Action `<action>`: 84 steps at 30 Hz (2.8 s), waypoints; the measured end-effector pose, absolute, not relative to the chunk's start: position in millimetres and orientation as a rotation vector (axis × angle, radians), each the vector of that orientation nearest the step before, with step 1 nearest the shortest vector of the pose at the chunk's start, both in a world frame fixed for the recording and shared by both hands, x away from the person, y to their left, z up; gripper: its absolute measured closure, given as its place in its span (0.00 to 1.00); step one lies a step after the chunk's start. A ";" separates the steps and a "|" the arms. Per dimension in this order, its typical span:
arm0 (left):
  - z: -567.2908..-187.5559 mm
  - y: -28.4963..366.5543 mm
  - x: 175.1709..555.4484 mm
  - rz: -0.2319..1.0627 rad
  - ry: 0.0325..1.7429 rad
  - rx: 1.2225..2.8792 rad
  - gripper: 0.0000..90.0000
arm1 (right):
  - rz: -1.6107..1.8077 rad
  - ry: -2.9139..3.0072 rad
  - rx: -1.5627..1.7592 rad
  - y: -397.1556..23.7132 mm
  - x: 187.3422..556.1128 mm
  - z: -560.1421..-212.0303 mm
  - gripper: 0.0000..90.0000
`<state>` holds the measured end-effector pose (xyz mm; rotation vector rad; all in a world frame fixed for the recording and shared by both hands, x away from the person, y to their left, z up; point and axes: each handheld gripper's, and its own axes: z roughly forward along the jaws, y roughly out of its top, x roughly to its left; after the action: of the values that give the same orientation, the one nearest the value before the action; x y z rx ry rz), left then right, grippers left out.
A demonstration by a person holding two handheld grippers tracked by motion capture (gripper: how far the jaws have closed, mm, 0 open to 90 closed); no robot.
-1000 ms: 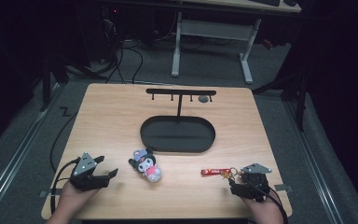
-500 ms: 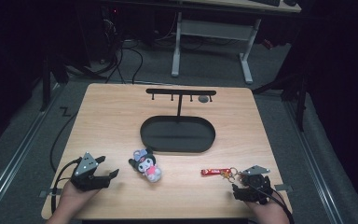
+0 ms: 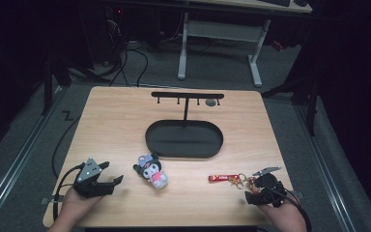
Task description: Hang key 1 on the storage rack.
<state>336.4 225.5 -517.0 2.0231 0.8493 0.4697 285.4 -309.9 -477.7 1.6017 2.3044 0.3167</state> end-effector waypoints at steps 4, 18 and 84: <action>-517.2 225.2 336.6 0.468 0.846 2.024 0.28 | 0.285 2.336 1.605 -311.0 289.0 -476.2 0.26; -516.7 225.8 336.9 0.463 0.843 2.029 0.28 | 0.203 2.380 1.742 -321.2 306.5 -472.2 0.33; -516.5 225.1 336.3 0.471 0.832 2.035 0.28 | 0.169 2.444 1.782 -316.8 326.6 -462.6 0.64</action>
<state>336.3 225.1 -516.5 2.0347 0.8320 0.4710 326.6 -316.8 -462.6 1.7824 2.4439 0.1688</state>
